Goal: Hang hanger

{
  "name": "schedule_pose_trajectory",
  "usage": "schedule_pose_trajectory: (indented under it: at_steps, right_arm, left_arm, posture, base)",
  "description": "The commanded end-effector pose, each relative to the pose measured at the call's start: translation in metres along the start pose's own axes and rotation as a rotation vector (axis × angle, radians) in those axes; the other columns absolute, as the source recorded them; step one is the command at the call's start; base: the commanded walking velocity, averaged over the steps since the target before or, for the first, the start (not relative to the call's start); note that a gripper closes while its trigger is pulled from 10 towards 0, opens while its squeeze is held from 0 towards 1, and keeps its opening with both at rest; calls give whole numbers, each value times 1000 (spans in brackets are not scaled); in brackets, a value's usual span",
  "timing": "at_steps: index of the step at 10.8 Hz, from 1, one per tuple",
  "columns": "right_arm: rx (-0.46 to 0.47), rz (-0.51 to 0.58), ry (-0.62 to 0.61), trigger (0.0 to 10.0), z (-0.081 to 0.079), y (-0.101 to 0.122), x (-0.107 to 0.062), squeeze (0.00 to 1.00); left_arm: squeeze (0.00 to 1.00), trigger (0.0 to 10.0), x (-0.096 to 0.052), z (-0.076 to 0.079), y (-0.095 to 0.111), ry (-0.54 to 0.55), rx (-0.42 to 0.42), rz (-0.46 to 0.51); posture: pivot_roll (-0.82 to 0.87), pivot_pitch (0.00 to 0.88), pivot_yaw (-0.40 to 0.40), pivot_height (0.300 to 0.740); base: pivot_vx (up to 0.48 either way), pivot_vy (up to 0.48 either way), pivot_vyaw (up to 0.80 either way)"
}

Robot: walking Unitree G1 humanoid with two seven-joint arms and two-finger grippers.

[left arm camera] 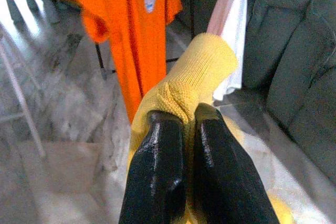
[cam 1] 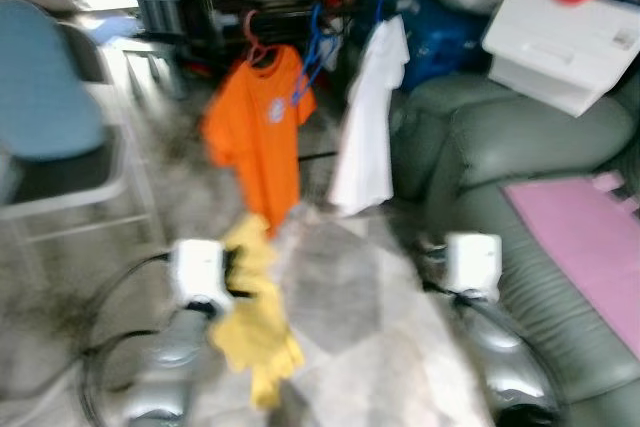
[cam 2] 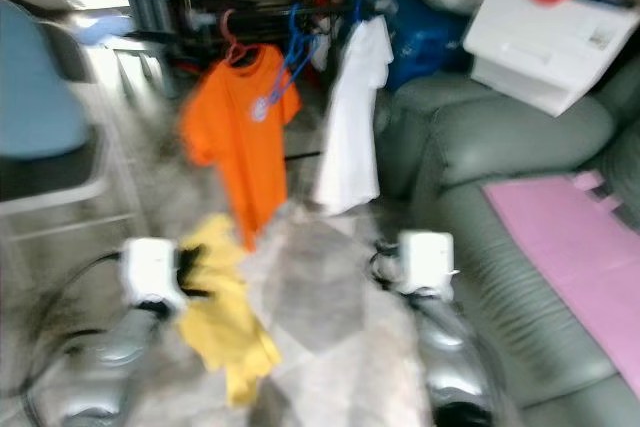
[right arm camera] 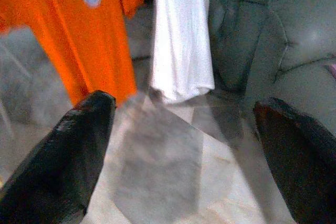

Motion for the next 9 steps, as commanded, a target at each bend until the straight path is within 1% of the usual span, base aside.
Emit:
schedule_pose_trajectory:
  at_steps: [1,4,5,6,9]
  right_arm:
    - [-15,10,-41,10000,17,4,-3,0]
    - [-3,20,-26,10000,15,6,-2,0]
    - [-13,23,-13,10000,12,6,-2,0]
    - [-22,27,-1,10000,10,7,-3,0]
    - [-19,30,5,10000,9,7,-4,0]
  left_arm:
    - [0,10000,6,12,21,-33,1,79]
    - [0,10000,7,15,23,-39,0,81]
    - [0,10000,8,15,23,-37,-2,79]
    - [0,10000,8,15,23,-35,-4,77]
    - [0,10000,7,15,22,-32,2,70]
  posture:
    - [-116,36,1,740]
    - [-118,37,3,740]
    - [-118,38,2,740]
    - [-117,39,1,740]
    - [-118,41,1,740]
  base:
    - [394,270,0]
    - [387,282,0]
    - [356,319,0]
    - [341,337,0]
    - [308,369,0]
Point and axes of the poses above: a point about 5 cm out from each wrist's last joint towards the gripper, its own x axis pointing out of the wrist towards the gripper, its own y axis along the axis of the wrist's last joint, z = x × y, the point moved 4 cm from there along x, pointing out of the wrist towards the gripper, and after that the axes turned 4 degrees about x, right-handed, at the moved point
